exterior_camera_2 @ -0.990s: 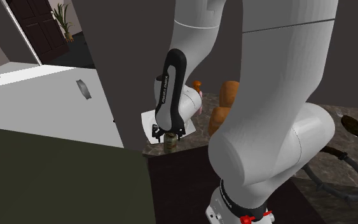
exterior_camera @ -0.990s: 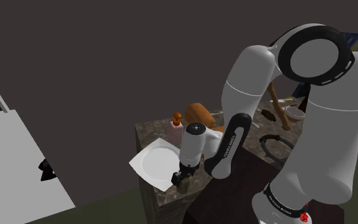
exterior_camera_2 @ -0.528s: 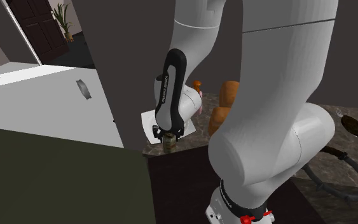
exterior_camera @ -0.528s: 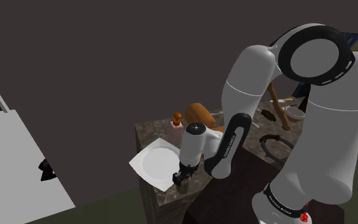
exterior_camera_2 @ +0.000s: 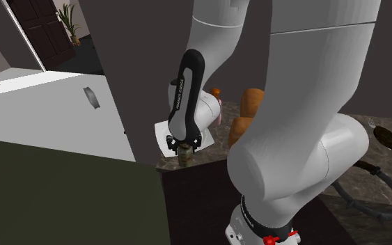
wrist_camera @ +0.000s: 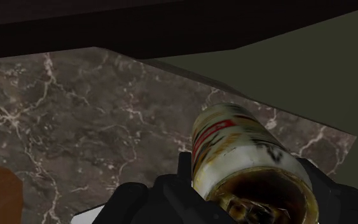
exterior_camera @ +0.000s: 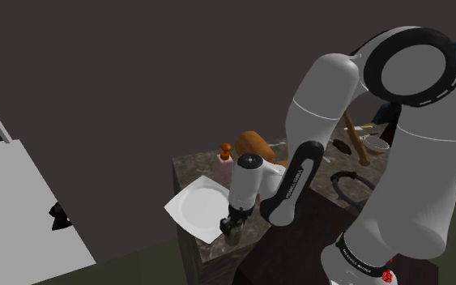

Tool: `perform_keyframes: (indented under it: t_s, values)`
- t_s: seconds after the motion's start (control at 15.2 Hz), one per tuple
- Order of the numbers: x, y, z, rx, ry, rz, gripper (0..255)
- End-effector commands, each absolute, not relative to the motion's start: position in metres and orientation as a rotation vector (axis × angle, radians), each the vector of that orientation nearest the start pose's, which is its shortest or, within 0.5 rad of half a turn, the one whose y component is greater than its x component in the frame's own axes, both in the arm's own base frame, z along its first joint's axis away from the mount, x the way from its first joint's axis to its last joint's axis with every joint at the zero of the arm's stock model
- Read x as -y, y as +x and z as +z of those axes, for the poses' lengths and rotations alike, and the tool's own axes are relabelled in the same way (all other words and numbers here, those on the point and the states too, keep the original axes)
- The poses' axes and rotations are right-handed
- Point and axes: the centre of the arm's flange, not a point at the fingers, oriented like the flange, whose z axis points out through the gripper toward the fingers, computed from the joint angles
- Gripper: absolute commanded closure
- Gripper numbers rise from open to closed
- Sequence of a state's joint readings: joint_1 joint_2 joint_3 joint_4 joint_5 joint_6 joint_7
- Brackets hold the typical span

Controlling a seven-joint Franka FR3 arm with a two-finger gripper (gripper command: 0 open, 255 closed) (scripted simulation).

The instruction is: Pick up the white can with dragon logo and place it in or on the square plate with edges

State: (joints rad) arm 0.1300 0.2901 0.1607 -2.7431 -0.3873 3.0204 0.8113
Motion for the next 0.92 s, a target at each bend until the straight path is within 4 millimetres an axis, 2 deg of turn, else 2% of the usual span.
perform_keyframes:
  t_s: [0.0, 0.86]
  values:
    - [-0.140, 0.349, 0.144, -0.224, -3.134, 0.001, 255]
    - [-0.140, 0.349, 0.213, -0.224, -3.134, 0.001, 255]
